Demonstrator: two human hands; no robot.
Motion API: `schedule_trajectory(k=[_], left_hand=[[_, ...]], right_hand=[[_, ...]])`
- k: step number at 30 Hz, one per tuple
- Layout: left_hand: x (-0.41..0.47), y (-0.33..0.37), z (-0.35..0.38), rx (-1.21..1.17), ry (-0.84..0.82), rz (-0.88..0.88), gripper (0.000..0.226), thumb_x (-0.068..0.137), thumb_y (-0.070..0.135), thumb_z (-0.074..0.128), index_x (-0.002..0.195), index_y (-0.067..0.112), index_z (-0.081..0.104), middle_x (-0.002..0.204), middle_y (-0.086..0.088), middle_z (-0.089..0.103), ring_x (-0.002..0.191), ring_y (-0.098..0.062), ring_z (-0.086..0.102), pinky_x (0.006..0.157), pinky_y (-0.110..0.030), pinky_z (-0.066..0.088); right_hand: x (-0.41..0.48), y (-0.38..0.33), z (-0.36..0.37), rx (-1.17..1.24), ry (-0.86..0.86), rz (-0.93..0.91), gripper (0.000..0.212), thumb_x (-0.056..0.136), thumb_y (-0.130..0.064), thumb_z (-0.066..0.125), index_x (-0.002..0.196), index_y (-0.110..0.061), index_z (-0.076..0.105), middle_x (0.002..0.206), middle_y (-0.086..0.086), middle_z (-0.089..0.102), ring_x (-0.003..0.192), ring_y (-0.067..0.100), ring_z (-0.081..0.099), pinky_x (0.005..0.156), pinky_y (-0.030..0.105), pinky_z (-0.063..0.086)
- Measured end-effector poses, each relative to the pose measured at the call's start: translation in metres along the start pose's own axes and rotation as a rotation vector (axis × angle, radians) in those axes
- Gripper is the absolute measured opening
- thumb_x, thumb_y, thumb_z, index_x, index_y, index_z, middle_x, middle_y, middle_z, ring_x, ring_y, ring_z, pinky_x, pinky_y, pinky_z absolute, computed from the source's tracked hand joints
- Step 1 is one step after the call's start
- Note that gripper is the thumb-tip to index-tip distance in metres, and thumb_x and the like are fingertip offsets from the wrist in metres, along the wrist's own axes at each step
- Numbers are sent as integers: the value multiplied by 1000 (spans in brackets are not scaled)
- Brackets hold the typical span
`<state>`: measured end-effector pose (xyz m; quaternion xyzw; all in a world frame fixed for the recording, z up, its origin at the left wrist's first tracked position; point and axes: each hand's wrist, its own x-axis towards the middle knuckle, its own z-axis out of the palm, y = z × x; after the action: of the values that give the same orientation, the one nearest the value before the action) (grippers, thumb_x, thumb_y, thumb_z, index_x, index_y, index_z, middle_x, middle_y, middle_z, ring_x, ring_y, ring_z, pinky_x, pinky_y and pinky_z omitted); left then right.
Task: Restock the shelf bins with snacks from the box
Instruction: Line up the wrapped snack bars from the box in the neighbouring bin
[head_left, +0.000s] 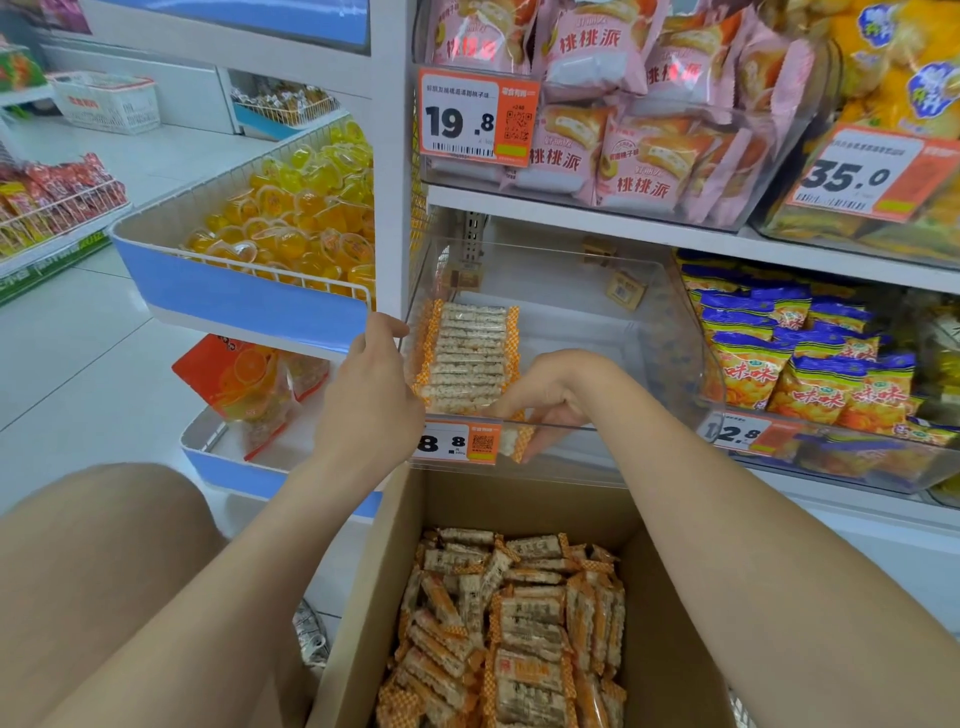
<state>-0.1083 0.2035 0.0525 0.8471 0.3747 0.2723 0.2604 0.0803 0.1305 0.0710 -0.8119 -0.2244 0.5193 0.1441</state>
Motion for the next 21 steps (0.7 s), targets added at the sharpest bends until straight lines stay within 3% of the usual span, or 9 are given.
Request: schedule_trajectory(k=[2, 5, 8, 11, 13, 16, 19, 21], left_hand=[[0, -1, 0, 0, 1, 7, 57, 89, -9, 55, 137, 17, 39, 127, -9, 57, 100, -25, 55, 73, -38, 41], [1, -2, 0, -4, -1, 10, 57, 88, -9, 55, 136, 17, 39, 123, -7, 56, 99, -26, 55, 71, -38, 39], [3, -1, 0, -7, 4, 11, 55, 89, -7, 55, 136, 17, 39, 123, -7, 56, 96, -23, 51, 71, -38, 39], [2, -1, 0, -10, 11, 10, 56, 89, -8, 55, 136, 17, 39, 124, -8, 56, 95, -22, 50, 70, -37, 38], [2, -1, 1, -11, 11, 15, 56, 88, -9, 55, 136, 17, 39, 124, -8, 56, 94, -22, 50, 68, -37, 37], [2, 0, 2, -12, 19, 15, 57, 87, -10, 54, 135, 16, 39, 124, -8, 55, 93, -23, 50, 63, -35, 34], [2, 2, 3, -9, 33, 11, 58, 86, -10, 54, 136, 15, 39, 126, -10, 54, 93, -23, 50, 67, -37, 35], [1, 3, 4, -7, 40, 14, 58, 86, -10, 54, 136, 15, 38, 128, -11, 54, 94, -24, 50, 69, -37, 37]], right_hand=[[-3, 1, 0, 24, 25, -13, 21, 84, -24, 88, 86, -17, 69, 120, 23, 71, 107, 27, 76, 103, 39, 57], [-6, 2, -3, 51, 46, -54, 31, 85, -23, 88, 102, -8, 67, 110, 16, 73, 99, 22, 75, 101, 40, 58], [-12, 9, -9, 161, 76, -120, 52, 83, -17, 89, 123, -10, 56, 125, 18, 73, 117, 28, 72, 105, 41, 56], [-13, 22, -22, 219, 143, -198, 94, 72, -12, 95, 148, -6, 41, 117, 16, 75, 103, 28, 76, 88, 40, 63], [-12, 29, -30, 224, 150, -201, 114, 66, -13, 98, 159, -9, 32, 126, 17, 69, 105, 28, 74, 81, 39, 64], [-18, 36, -39, 203, 123, -172, 101, 69, -12, 96, 152, -3, 39, 123, 17, 72, 104, 26, 74, 74, 36, 64], [-17, 36, -39, 197, 51, -118, 50, 74, -11, 91, 110, -1, 57, 116, 20, 76, 113, 30, 73, 97, 41, 60], [-11, 32, -38, 133, 21, -53, 46, 65, -13, 93, 94, -5, 59, 120, 23, 74, 119, 33, 71, 106, 43, 55]])
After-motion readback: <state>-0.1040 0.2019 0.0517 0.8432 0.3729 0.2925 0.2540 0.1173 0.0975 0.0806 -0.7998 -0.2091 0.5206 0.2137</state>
